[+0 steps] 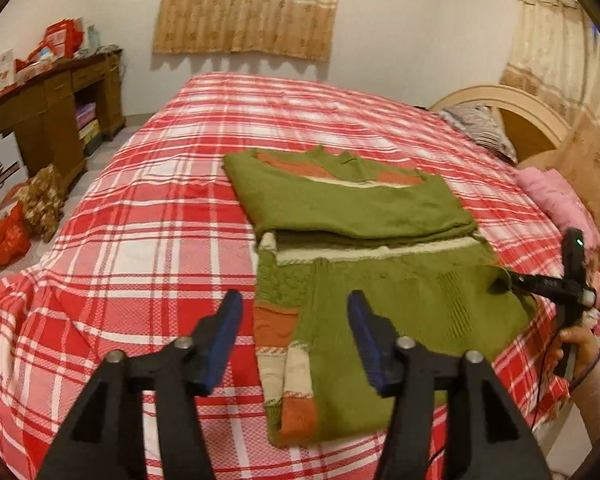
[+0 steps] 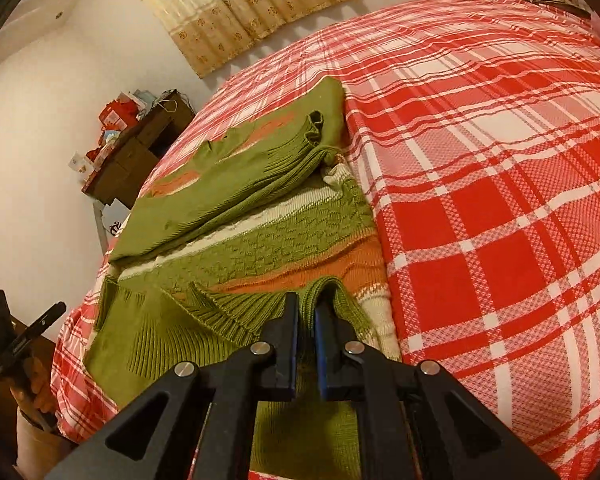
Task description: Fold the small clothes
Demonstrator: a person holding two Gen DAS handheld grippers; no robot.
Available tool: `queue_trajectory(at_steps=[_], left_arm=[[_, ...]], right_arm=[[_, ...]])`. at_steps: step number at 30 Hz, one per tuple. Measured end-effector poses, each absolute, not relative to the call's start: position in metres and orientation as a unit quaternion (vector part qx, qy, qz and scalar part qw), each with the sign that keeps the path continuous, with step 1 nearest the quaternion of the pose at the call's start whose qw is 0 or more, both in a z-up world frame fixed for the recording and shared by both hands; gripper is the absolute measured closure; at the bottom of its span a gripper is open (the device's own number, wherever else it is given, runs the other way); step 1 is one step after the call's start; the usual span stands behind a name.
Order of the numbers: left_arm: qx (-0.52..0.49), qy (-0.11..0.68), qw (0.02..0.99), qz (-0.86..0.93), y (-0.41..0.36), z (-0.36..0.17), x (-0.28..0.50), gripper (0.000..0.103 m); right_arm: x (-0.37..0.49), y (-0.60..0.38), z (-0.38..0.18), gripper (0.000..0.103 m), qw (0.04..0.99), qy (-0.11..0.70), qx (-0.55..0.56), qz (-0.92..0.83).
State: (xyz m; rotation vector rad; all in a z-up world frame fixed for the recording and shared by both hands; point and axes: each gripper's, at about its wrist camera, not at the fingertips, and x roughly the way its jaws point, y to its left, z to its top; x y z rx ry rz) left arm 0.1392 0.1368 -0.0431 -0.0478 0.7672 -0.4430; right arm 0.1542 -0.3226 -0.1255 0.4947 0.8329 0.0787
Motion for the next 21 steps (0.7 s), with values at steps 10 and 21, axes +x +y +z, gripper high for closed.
queue_trajectory(at_steps=[10,21], left_arm=[[0.011,0.396,0.885,-0.246,0.088,-0.077,0.17,0.034],[-0.003,0.417,0.874,-0.25,0.082,-0.1,0.175,0.045]], right_arm=[[0.129,-0.325,-0.084,0.031,0.907,0.314,0.271,0.077],[0.1,-0.315,-0.068,0.031,0.932,0.329,0.151,0.024]])
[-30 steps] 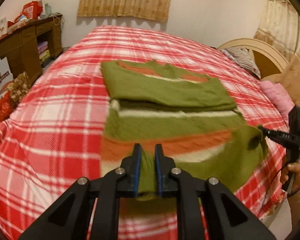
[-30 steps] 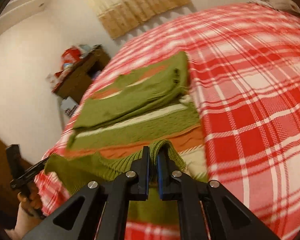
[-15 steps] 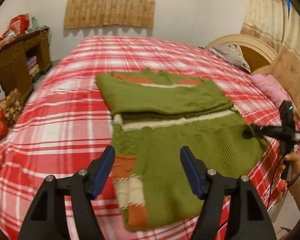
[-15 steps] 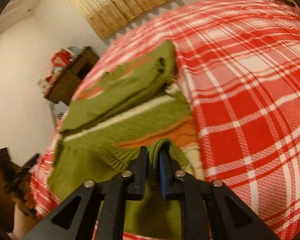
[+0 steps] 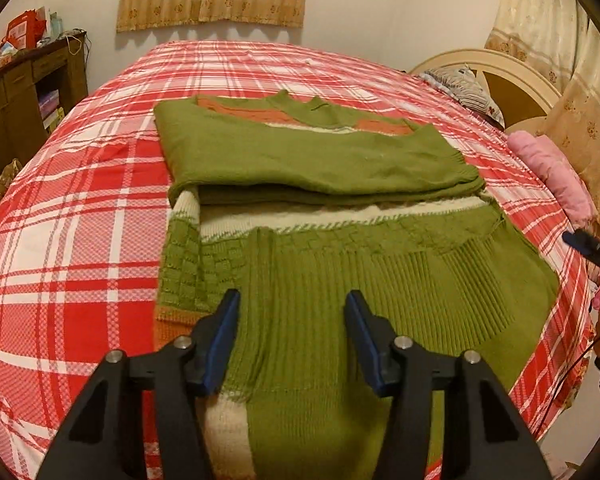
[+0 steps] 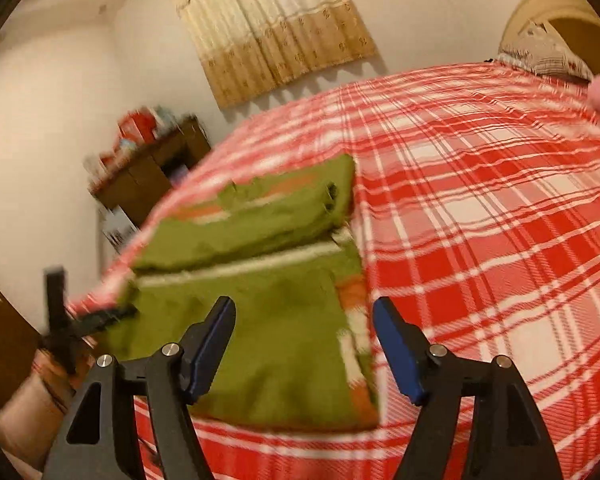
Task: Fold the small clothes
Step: 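Grasp the hem with the right gripper while the left gripper grasps it too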
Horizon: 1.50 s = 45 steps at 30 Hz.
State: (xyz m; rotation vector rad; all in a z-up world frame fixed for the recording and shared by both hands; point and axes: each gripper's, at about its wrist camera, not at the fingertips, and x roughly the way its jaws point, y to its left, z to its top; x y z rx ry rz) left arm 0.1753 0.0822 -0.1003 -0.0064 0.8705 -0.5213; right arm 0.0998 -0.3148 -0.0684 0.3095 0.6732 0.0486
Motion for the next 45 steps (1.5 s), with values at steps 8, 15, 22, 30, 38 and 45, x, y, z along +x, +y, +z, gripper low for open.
queue_trajectory(at_steps=[8,15,22,30,38,45], left_arm=[[-0.007,0.413,0.877,-0.244,0.079,-0.102,0.175,0.047],[-0.03,0.414,0.879,-0.233,0.09,-0.105,0.179,0.083],[-0.006,0.399,0.894,-0.204,0.082,-0.102,0.164,0.094],[-0.035,0.372,0.906,-0.198,0.09,-0.061,0.174,0.097],[-0.056,0.351,0.916,-0.184,0.096,-0.035,0.205,0.097],[-0.074,0.358,0.916,-0.167,0.1,-0.033,0.239,0.097]], right_arm=[[0.141,-0.288,-0.09,0.031,0.927,0.371,0.048,0.025],[0.181,-0.267,-0.124,0.033,0.903,0.427,-0.029,0.035],[0.161,-0.256,-0.118,0.092,0.913,0.405,-0.034,0.042],[0.145,-0.257,-0.055,0.092,0.942,0.333,-0.011,0.042],[0.179,-0.254,-0.021,0.092,0.953,0.301,-0.025,0.038],[0.211,-0.253,-0.01,0.095,0.955,0.293,-0.039,0.033]])
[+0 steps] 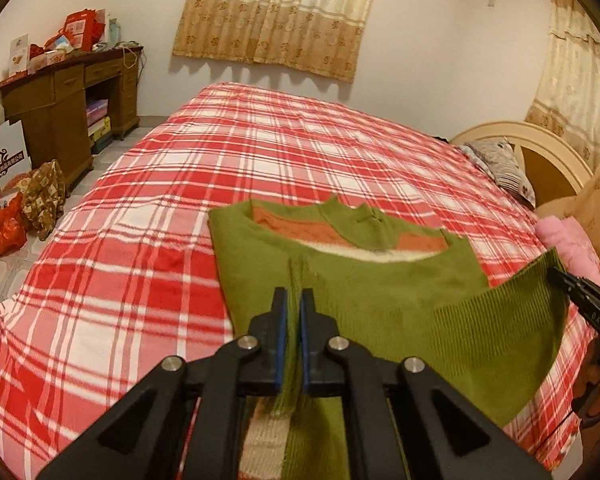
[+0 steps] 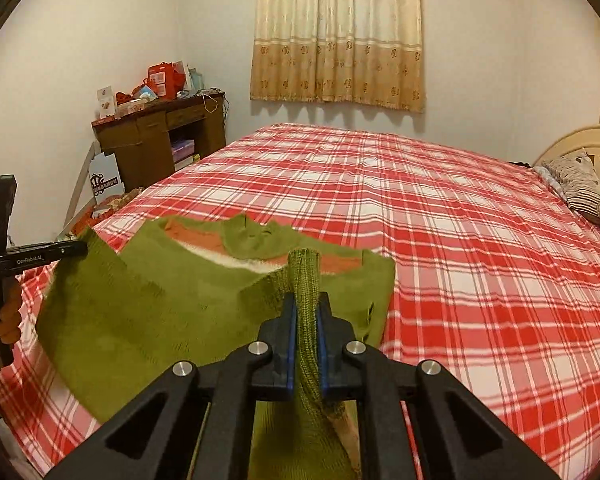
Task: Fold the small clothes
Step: 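Grasp the hem with the right gripper while the left gripper grasps it too, then lift the hem with both grippers and carry it toward the collar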
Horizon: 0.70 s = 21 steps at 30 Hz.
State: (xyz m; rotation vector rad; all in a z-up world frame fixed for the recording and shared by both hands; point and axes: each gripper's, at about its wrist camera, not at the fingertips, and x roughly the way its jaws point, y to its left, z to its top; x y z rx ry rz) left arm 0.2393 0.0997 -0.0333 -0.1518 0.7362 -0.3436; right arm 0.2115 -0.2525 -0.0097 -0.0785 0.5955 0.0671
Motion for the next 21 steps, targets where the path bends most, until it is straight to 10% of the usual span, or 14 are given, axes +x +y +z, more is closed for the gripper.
queue_trajectory(at_steps=[11,18,21], left_arm=[[-0.061,0.386,0.901,-0.186,0.114,-0.055,0.245,0.097],[-0.01,0.419,0.886,-0.199,0.106,-0.075,0.229,0.038],[-0.022,0.424,0.883,-0.201,0.1,-0.082,0.232,0.038]], right_arm=[[0.239,-0.288,-0.055,0.092,0.925,0.37,0.07,0.044],[0.233,-0.29,-0.071,0.092,0.922,0.376,0.074,0.057],[0.233,-0.287,-0.073,0.092,0.921,0.38,0.067,0.045]])
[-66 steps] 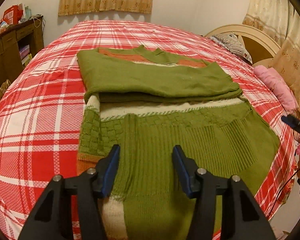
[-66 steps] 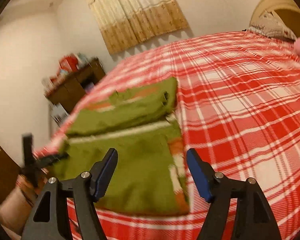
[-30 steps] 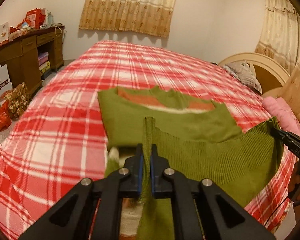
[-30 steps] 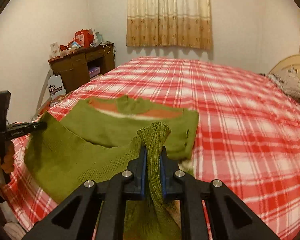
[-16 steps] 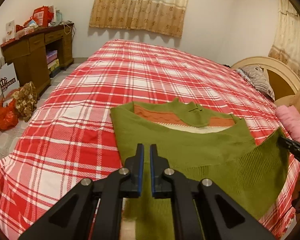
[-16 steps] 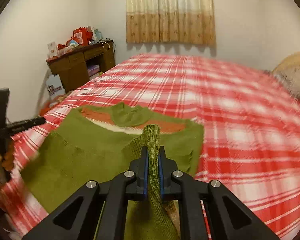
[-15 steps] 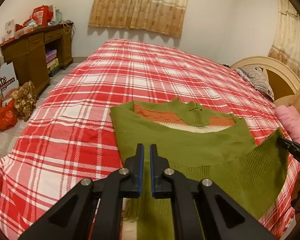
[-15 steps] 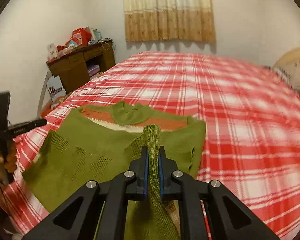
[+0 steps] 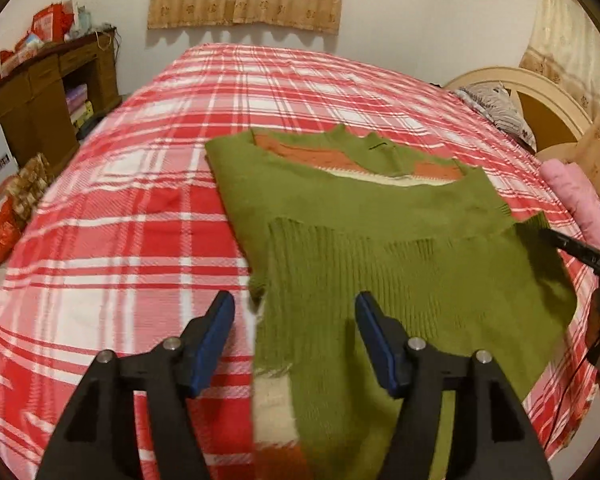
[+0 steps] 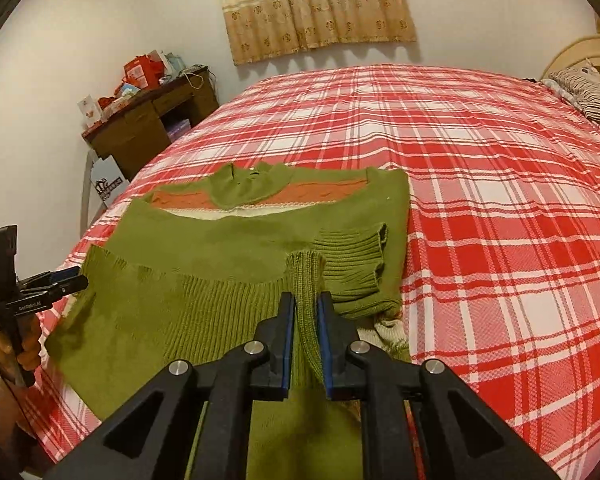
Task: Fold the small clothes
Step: 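Lift the hem with both grippers and carry it toward the collar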
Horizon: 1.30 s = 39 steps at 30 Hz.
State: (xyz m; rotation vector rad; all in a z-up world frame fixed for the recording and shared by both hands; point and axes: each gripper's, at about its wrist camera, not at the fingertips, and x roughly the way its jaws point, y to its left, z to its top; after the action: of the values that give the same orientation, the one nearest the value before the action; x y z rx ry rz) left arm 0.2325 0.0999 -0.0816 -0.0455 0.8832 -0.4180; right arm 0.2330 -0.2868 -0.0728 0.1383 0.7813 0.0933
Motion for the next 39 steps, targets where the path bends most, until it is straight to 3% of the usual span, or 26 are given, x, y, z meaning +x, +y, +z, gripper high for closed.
queue_trajectory(at_steps=[3,4,5,7,15,19,23,25,27,29,39], left_arm=[[-0.026,0.419,0.885,-0.2,0.092,-0.084,0.235,0.045],[-0.014,0.409,0.893,-0.189,0.089,-0.083,0.233,0.054],[-0.006,0.4,0.898,-0.181,0.087,-0.082,0.232,0.06],[-0.01,0.385,0.908,-0.167,0.092,-0.08,0.229,0.087],[-0.013,0.388,0.901,-0.194,0.09,-0.083,0.219,0.09],[-0.001,0.408,0.892,-0.196,0.078,-0.094,0.227,0.069],[-0.02,0.417,0.887,-0.198,0.077,-0.097,0.233,0.071],[-0.019,0.417,0.886,-0.201,0.076,-0.098,0.232,0.085],[-0.008,0.416,0.888,-0.194,0.074,-0.099,0.228,0.089],[-0.004,0.41,0.893,-0.188,0.073,-0.097,0.223,0.096],[-0.04,0.362,0.911,-0.192,0.079,-0.055,0.214,0.098]], right_arm=[[0.232,-0.288,-0.072,0.089,0.922,0.379,0.065,0.037],[0.231,-0.289,-0.071,0.076,0.922,0.379,0.065,0.035],[0.23,-0.291,-0.07,0.05,0.923,0.378,0.068,0.033],[0.224,-0.299,-0.067,0.026,0.927,0.362,0.087,0.034],[0.217,-0.313,-0.076,0.026,0.922,0.373,0.097,0.03],[0.224,-0.297,-0.087,0.026,0.919,0.39,0.043,0.033],[0.237,-0.282,-0.097,0.026,0.917,0.397,-0.016,0.02],[0.246,-0.279,-0.104,0.026,0.914,0.403,-0.032,0.019],[0.251,-0.276,-0.113,0.031,0.908,0.417,-0.042,0.014],[0.251,-0.271,-0.119,0.095,0.906,0.418,-0.057,0.017],[0.21,-0.262,-0.059,0.095,0.94,0.336,-0.055,0.01]])
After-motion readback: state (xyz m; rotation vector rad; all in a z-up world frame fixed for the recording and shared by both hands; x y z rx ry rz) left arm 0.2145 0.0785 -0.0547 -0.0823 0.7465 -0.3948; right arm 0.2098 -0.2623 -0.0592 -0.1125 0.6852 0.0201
